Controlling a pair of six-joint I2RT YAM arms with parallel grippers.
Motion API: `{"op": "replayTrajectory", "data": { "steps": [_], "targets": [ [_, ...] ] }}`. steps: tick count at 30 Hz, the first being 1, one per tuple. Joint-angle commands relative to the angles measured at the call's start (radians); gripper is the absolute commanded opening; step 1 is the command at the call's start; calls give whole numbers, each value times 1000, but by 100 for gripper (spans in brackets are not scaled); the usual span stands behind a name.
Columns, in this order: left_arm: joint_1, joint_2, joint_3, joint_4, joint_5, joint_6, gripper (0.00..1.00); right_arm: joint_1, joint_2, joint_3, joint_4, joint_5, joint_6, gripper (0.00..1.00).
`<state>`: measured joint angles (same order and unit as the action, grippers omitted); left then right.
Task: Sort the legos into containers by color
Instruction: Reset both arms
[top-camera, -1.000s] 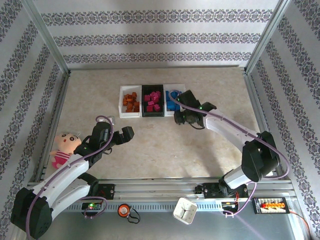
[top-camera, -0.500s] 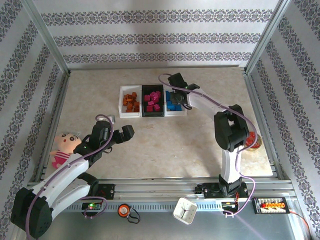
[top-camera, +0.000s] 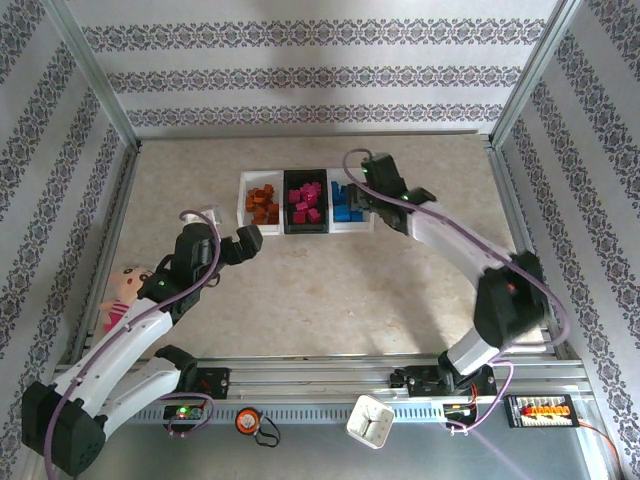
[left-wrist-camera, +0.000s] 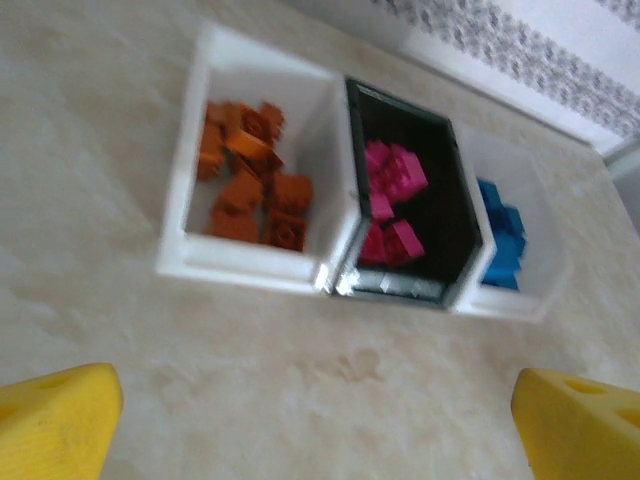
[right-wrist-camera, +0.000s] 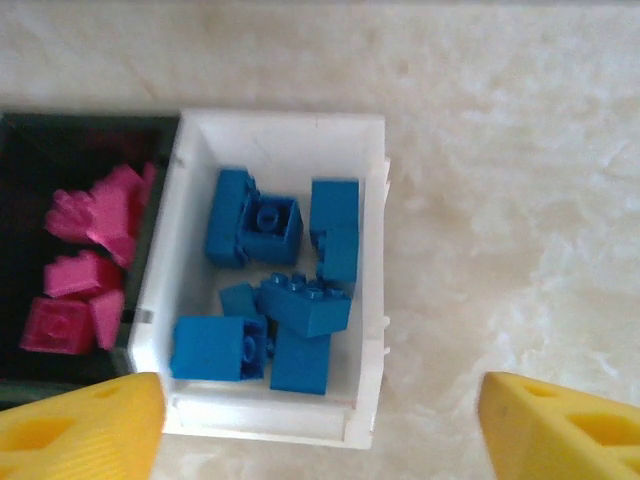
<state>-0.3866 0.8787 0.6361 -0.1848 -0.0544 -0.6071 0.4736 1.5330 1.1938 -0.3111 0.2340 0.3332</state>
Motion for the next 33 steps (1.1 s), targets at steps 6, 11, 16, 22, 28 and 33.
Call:
{"op": "replayTrajectory", "data": {
  "steps": [6,11,16,22,28,33],
  "targets": [
    [68,109,-31,310,-262,253,100,25,-227,-275,269,70,29,98],
    [195,257,-23,465,-228,336,100,20,-288,-354,342,90,11,98],
    [288,410,11,480,-211,516,100,20,-317,-374,347,100,4,98],
    [326,546,-124,721,-160,631,100,20,-348,-405,363,181,12,98],
    [353,605,-265,1062,-22,618,100,9,-386,-438,403,237,4,98],
    [369,705,-297,1217,26,613,100,-37,-409,-456,410,167,-14,98]
  ]
}}
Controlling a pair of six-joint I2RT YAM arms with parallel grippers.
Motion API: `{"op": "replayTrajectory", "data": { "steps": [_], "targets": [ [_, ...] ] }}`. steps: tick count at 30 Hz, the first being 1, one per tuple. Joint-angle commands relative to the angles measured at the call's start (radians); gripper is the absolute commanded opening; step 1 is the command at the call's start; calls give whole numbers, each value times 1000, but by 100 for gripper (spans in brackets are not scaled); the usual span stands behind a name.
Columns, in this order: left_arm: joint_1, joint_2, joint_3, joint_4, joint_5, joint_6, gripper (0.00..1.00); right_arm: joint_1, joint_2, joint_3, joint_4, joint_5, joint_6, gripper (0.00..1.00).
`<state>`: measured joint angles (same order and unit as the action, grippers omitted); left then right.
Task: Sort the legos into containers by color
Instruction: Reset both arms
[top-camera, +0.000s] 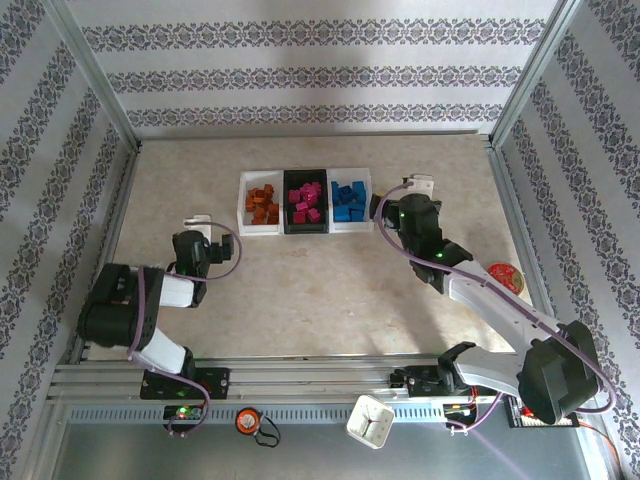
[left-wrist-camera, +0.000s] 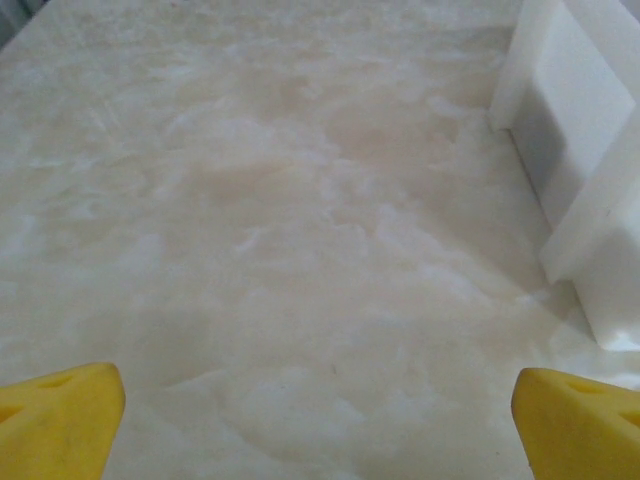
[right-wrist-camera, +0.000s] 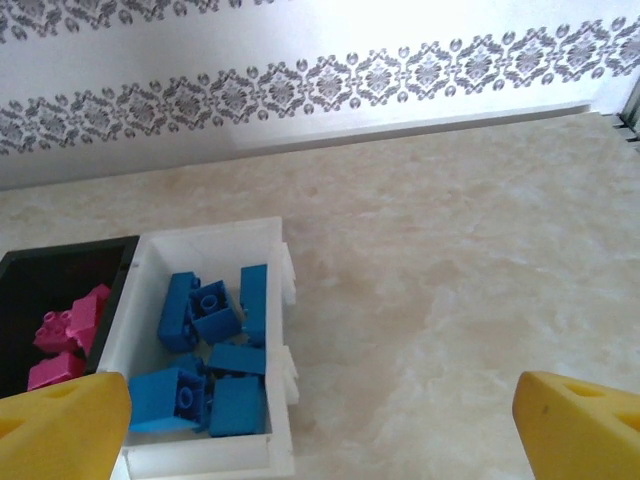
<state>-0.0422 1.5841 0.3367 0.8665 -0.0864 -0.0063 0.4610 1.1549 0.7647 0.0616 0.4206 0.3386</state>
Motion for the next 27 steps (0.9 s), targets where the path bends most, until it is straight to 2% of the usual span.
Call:
{"op": "replayTrajectory", "data": {
  "steps": [1,3,5,9,12,16,19,21,25,27],
  "targets": [
    [41,-9,30,89,90,4,100,-35,-40,-41,56,-34,-29,98],
    [54,13,50,93,140,6,100,-60,-61,-85,126,-89,-65,98],
    [55,6,54,71,131,5,100,-78,-79,-147,224,-114,-123,98],
    [39,10,5,172,-54,-38,100,-121,-73,-257,407,-80,-237,98],
    [38,8,-9,194,-47,-39,100,-199,-44,-287,430,-105,-305,98],
    [39,10,23,138,-30,-29,100,-304,57,-317,476,-147,-324,98],
    [38,10,25,136,-16,-24,100,-370,141,-361,581,-208,-304,98],
    [38,8,28,127,-8,-22,100,-410,200,-391,716,-264,-287,98],
    [38,8,30,123,1,-19,100,-443,288,-397,806,-358,-300,98],
    [39,8,32,123,4,-17,100,-441,380,-415,951,-383,-311,98]
  ]
}}
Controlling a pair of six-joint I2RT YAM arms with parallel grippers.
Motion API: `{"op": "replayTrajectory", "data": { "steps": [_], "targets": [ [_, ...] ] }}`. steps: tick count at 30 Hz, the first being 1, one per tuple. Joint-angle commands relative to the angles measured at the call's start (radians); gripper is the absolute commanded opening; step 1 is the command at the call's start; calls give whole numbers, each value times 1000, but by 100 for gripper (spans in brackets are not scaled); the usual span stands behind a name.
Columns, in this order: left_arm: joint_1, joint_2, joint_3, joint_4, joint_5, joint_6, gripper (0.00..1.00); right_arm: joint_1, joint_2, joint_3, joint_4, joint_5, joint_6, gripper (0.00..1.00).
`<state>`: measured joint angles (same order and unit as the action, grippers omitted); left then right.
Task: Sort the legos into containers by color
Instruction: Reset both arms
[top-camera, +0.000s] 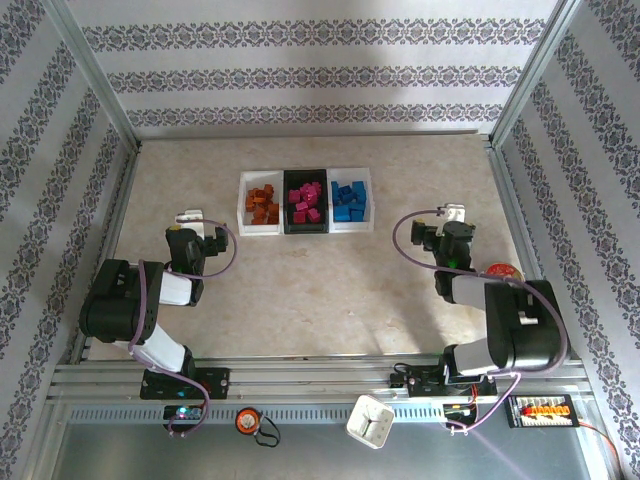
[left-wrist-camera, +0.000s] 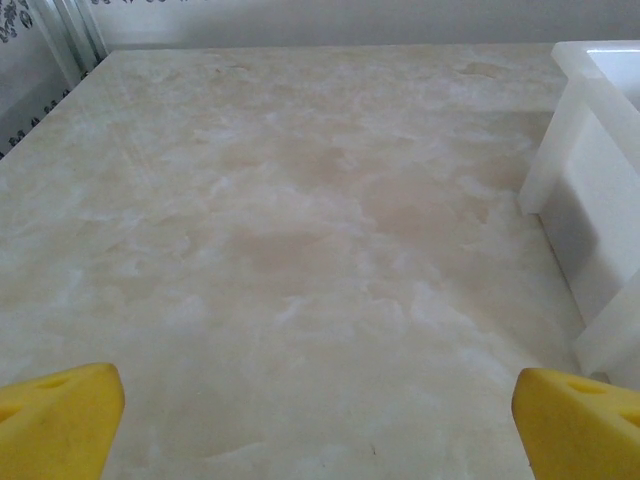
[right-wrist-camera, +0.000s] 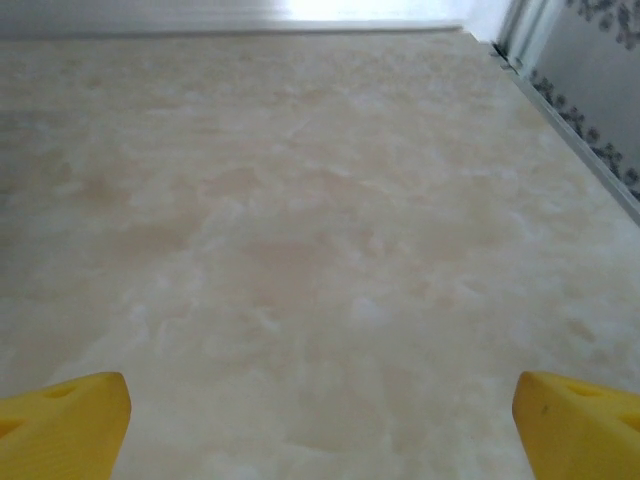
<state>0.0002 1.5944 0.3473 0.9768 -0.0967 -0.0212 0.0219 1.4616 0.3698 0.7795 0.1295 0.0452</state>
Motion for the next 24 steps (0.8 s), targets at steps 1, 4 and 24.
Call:
{"op": "replayTrajectory", "data": {
  "steps": [1,4,24],
  "targets": [
    [-4,-1,21,10,16,-2,100,-2,80,-10,217,-98,-15,98],
    [-4,-2,24,4,24,2,100,-8,63,9,153,-95,-12,98],
    [-5,-2,31,-8,45,10,100,-6,59,11,144,-90,-12,98]
  ]
}}
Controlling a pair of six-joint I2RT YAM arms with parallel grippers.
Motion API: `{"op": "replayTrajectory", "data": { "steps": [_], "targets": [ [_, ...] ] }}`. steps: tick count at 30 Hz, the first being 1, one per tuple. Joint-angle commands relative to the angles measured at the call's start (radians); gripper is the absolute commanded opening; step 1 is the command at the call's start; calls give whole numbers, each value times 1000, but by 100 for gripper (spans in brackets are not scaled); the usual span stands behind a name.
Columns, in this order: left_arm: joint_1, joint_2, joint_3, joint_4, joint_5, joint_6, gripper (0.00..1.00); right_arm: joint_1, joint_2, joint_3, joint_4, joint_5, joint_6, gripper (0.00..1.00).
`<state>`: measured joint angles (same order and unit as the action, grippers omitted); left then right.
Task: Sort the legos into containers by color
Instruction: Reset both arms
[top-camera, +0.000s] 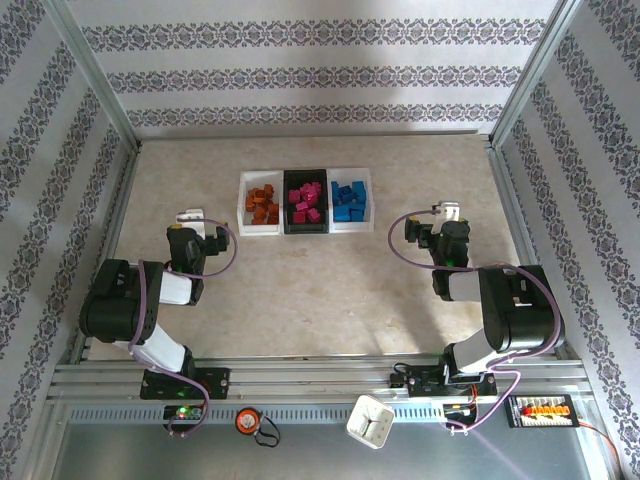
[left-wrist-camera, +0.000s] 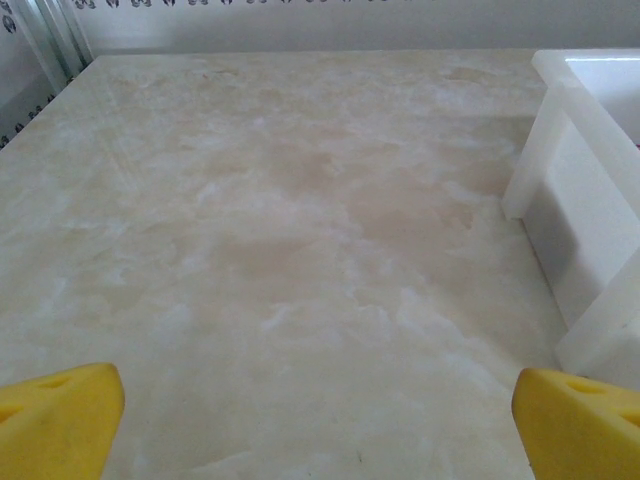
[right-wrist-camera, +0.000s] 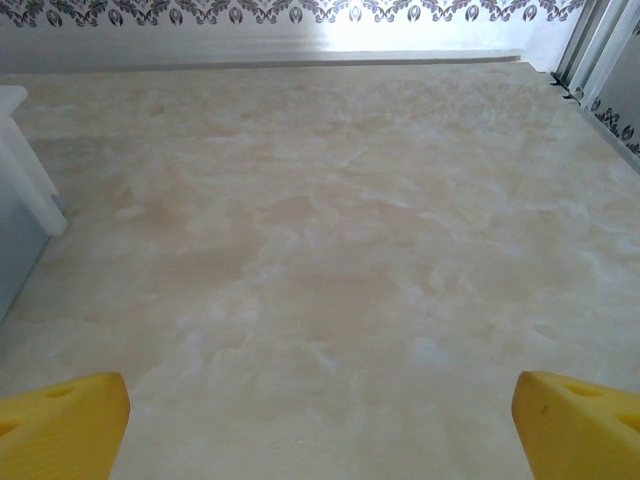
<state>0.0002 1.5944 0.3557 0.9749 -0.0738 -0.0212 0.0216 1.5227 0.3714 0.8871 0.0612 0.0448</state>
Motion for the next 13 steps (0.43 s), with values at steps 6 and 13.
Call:
{"op": "replayTrajectory", "data": {
  "steps": [6,13],
  "targets": [
    [-4,-1,23,-8,23,13,100,-6,-1,9,37,-23,-12,98],
    [-6,-2,25,-9,25,15,100,-6,-2,9,37,-22,-12,98]
  ]
}}
